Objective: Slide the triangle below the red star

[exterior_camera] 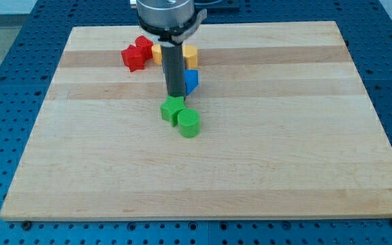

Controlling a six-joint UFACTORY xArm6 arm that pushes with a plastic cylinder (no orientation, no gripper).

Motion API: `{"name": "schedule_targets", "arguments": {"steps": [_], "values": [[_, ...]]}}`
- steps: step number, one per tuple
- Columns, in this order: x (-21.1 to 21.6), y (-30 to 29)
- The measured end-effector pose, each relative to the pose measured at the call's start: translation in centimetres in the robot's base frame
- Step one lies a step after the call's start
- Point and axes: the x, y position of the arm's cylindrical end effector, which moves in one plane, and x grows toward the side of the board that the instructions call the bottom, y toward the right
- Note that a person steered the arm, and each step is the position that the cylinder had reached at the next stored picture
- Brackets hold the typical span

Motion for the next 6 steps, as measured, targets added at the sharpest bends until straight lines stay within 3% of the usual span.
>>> {"name": "schedule_targets", "arguments": {"steps": [1,2,3,5,6], "values": [[0.7,0.0],[3.9,0.0],[3.8,0.0],[0.5,8.4],[-2.7,7.5]]}}
